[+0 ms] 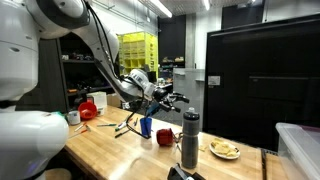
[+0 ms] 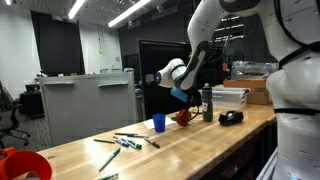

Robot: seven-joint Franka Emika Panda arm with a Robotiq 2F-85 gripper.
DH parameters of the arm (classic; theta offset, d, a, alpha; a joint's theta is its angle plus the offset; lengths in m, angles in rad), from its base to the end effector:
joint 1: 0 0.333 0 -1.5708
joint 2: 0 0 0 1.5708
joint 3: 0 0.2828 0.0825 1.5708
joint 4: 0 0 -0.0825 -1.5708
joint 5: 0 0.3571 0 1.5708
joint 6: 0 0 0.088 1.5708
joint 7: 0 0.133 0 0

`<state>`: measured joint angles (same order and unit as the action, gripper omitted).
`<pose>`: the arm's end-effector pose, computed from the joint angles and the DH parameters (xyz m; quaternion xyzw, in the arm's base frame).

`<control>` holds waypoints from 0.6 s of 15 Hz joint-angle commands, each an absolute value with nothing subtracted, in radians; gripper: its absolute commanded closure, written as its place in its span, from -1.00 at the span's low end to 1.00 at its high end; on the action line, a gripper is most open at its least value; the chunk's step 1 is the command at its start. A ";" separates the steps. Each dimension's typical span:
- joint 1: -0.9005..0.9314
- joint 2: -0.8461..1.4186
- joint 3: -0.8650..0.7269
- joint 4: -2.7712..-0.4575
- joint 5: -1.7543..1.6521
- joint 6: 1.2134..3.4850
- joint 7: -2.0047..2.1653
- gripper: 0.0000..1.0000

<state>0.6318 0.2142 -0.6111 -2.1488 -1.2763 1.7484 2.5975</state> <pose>0.5081 -0.0961 0.3263 0.4517 -0.6339 0.4974 0.3829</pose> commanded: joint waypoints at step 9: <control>0.857 0.192 -0.807 -2.223 -1.271 1.757 2.598 -1.00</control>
<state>0.7919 0.2142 -0.7495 -2.1955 -1.2756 1.7496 2.5976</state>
